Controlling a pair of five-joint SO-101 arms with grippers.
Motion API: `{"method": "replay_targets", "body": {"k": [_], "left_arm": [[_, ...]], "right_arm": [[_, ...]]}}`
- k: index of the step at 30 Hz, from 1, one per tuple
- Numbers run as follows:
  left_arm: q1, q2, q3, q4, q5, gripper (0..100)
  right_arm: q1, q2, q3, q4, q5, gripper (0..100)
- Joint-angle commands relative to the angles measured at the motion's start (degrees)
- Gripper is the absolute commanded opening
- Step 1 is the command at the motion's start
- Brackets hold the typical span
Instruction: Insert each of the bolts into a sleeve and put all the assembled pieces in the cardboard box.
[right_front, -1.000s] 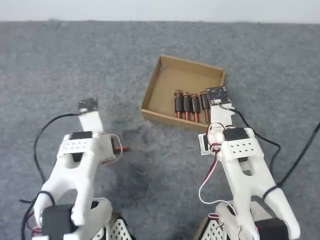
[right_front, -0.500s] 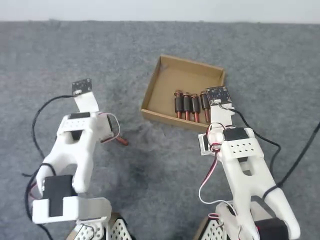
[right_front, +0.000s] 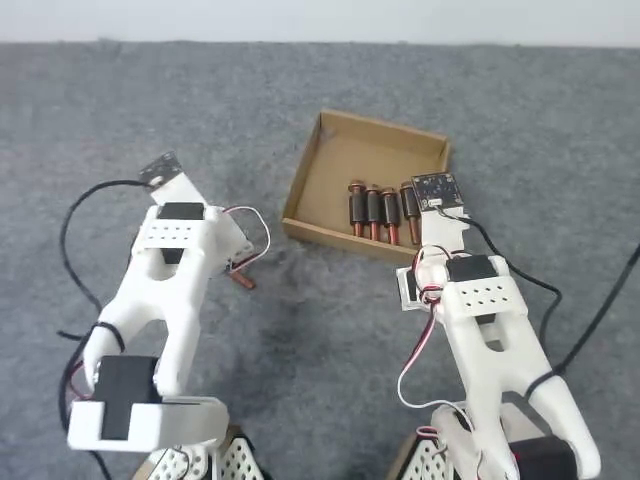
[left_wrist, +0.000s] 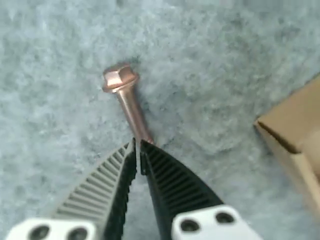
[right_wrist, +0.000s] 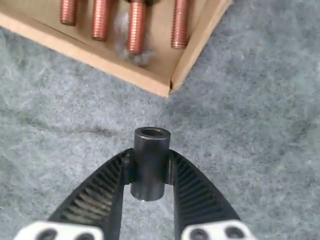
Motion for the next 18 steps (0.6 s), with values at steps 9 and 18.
{"method": "replay_targets", "body": {"k": [9,18], "left_arm": [[-4.4,-3.9,6.5,-11.8,1.4,16],[-4.1,-3.9,6.5,-13.5,1.4,17]], "right_arm": [[0.7,-3.2,-0.6,-0.7,0.9,0.6],[0.7,-3.1,-0.6,-0.7,0.9,0.6]]}}
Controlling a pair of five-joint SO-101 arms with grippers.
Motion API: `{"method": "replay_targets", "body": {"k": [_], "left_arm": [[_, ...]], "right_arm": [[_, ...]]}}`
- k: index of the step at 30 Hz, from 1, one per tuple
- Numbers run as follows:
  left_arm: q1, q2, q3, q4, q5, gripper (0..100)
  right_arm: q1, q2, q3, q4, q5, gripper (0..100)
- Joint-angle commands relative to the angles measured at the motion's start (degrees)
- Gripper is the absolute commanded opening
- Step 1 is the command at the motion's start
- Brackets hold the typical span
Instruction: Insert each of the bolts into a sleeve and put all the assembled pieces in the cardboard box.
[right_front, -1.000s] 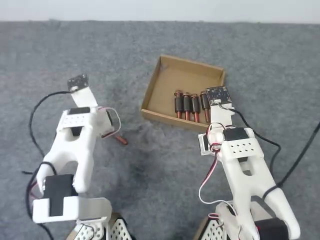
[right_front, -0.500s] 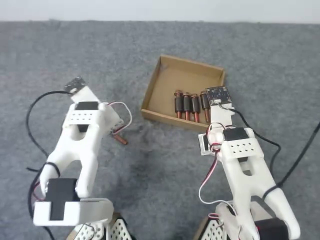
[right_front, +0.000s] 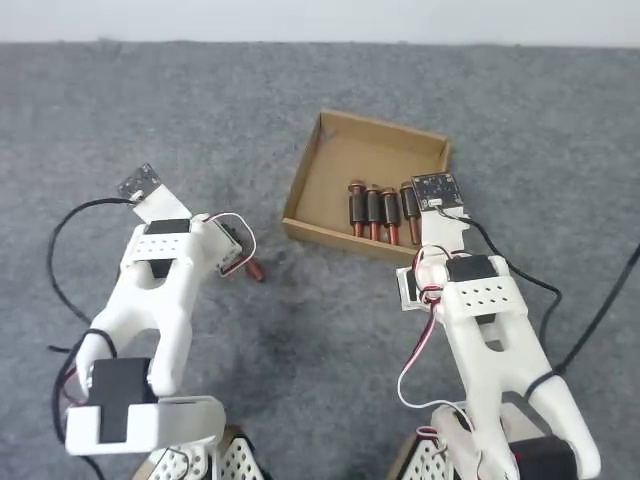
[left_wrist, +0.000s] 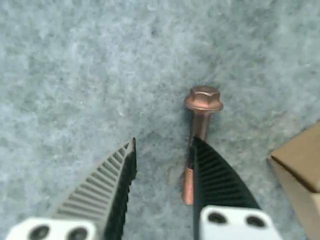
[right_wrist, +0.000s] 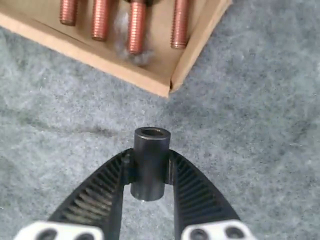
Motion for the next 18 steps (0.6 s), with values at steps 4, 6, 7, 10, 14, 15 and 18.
{"method": "replay_targets", "body": {"k": [4,6,7,10,14,15,18], "left_arm": [[0.4,-3.5,-0.6,-4.8,0.6,17],[1.1,-3.9,-0.6,-4.7,0.6,17],[1.5,-3.9,-0.6,-4.7,0.6,17],[2.7,-3.4,-0.6,-4.7,0.6,17],[3.3,-3.3,-0.7,-5.0,0.6,17],[3.2,-3.3,-0.8,-5.0,0.6,17],[3.0,-2.3,-1.5,-5.0,0.6,17]], "right_arm": [[0.6,-3.2,-0.6,-0.7,0.9,0.6],[0.6,-3.1,-0.6,-0.7,0.9,0.6],[0.6,-3.1,-0.6,-0.7,0.9,0.6],[0.6,-3.1,-0.6,-0.7,0.9,0.6],[0.5,-3.2,-0.6,-0.7,0.9,0.6],[0.5,-3.2,-0.6,-0.7,0.9,0.6],[0.5,-3.2,-0.6,-0.7,0.9,0.6]]}}
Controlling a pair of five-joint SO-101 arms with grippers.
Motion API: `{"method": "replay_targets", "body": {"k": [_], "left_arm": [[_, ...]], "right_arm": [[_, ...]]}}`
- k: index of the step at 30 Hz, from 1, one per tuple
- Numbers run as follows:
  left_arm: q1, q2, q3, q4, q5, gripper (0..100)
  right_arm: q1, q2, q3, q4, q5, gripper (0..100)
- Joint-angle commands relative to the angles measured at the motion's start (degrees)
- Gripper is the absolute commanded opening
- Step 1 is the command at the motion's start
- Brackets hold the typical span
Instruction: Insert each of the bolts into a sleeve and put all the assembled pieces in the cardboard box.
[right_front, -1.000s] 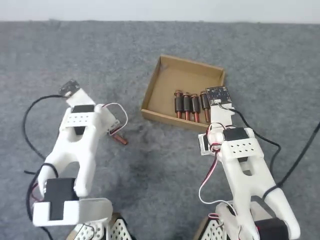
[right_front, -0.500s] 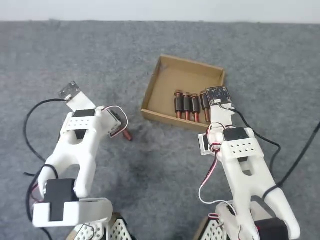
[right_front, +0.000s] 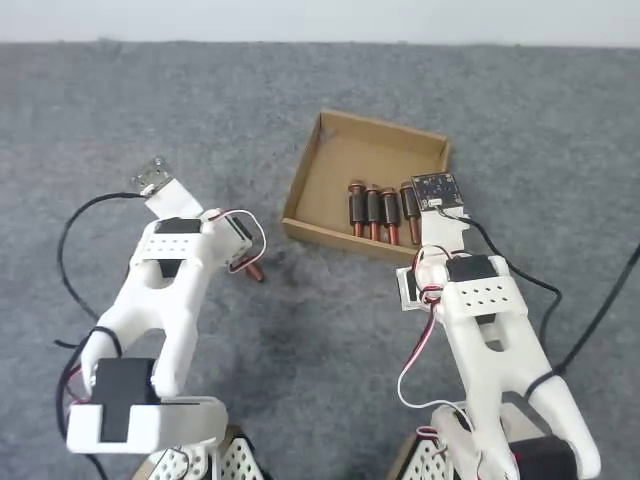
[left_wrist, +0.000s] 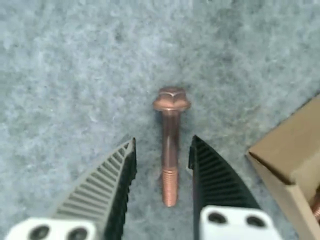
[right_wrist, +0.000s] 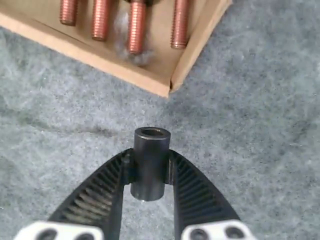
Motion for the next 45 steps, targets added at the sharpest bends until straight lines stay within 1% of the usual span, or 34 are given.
{"method": "replay_targets", "body": {"k": [1,7,12,21,23,27,30,34,37,42,45], "left_arm": [[0.1,-0.9,-2.2,-1.4,0.6,16],[-2.2,10.3,-11.1,-0.4,0.6,4],[-2.1,14.2,-16.3,3.9,0.5,3],[-1.8,14.6,-16.2,5.9,0.3,1],[-1.8,14.6,-16.2,6.6,-1.8,1],[-1.8,14.5,-16.3,8.0,-10.5,1],[-1.8,13.8,-16.2,9.1,-12.7,1],[-1.7,9.8,-11.7,7.1,-13.0,1],[-1.7,3.4,-5.6,4.0,-13.5,1],[-0.6,-6.8,5.0,-1.6,-19.8,1],[1.4,-8.4,7.6,-2.7,-21.4,1]], "right_arm": [[0.5,-3.2,-0.6,-0.7,0.9,0.6],[0.5,-3.2,-0.6,-0.7,0.9,0.6],[0.5,-3.2,-0.6,-0.6,0.9,0.6],[0.5,-3.2,-0.6,-0.6,0.9,0.6],[0.5,-3.2,-0.6,-0.6,0.9,0.6],[0.5,-3.2,-0.6,-0.7,0.9,0.6],[0.5,-3.0,-0.6,-0.7,0.7,0.6],[0.5,-2.9,-0.6,-0.8,0.5,0.6],[0.5,-2.9,-0.6,-0.8,0.4,0.6],[0.8,-2.8,-0.6,-0.8,0.4,0.6],[0.8,-2.9,-0.6,-0.8,0.5,0.6]]}}
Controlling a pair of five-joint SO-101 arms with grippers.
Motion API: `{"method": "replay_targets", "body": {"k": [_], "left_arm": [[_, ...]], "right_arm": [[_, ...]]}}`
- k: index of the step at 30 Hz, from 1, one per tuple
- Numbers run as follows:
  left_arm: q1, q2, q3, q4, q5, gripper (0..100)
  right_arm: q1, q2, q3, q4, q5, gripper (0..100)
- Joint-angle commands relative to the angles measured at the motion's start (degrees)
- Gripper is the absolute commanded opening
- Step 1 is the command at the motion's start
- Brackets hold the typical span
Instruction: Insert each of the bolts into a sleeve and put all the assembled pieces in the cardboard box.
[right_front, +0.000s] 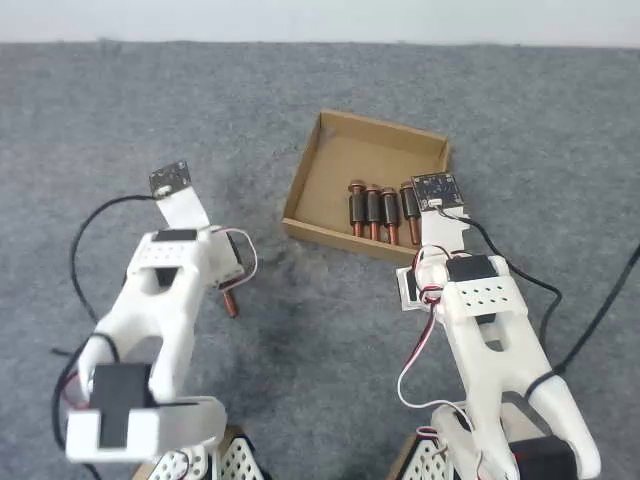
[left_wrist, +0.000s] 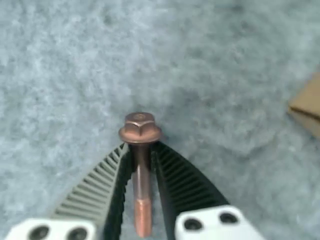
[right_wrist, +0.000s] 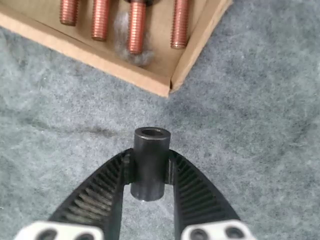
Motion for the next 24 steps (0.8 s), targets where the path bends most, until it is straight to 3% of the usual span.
{"method": "replay_targets", "body": {"k": [1,7,12,24], "left_arm": [[2.6,-6.1,2.6,-2.5,-2.8,1],[3.1,-6.1,3.5,-3.3,-3.3,1],[3.2,-6.1,3.7,-6.3,-8.2,1],[4.0,-6.2,4.3,-6.5,-8.3,1]], "right_arm": [[0.8,-3.0,-0.5,-0.8,0.5,0.6],[0.7,-3.2,1.3,-2.9,0.4,0.6],[0.4,-3.3,2.7,-5.1,0.4,0.6],[0.4,-10.3,2.9,-3.6,0.8,0.6]]}}
